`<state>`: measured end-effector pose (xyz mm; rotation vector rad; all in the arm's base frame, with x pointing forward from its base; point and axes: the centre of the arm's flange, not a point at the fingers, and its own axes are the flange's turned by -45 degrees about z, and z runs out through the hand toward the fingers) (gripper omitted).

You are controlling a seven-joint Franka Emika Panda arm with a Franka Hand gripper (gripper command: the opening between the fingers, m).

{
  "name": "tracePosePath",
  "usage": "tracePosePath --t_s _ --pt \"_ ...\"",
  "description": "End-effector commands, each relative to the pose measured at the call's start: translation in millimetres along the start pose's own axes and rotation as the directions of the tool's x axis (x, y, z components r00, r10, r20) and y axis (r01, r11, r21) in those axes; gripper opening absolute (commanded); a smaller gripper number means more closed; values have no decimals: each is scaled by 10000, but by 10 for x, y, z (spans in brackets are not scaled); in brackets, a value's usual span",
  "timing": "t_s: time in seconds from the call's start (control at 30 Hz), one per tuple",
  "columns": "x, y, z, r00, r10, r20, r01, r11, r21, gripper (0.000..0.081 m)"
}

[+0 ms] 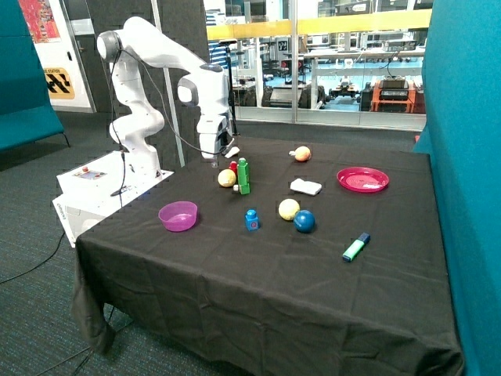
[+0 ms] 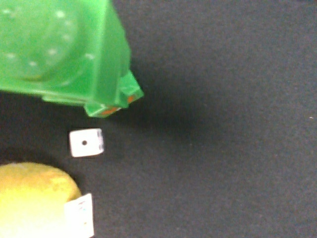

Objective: Stack green blocks

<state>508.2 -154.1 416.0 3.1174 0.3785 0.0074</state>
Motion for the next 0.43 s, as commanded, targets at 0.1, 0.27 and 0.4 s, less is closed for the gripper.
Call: tracePosePath --t_s 0.1,0.27,0.4 --pt "97 154 1 10000 -30 45 30 10000 19 808" --pt "136 141 7 9999 -130 45 130 9999 19 808" --pt "140 112 19 9997 -231 45 231 9997 20 808"
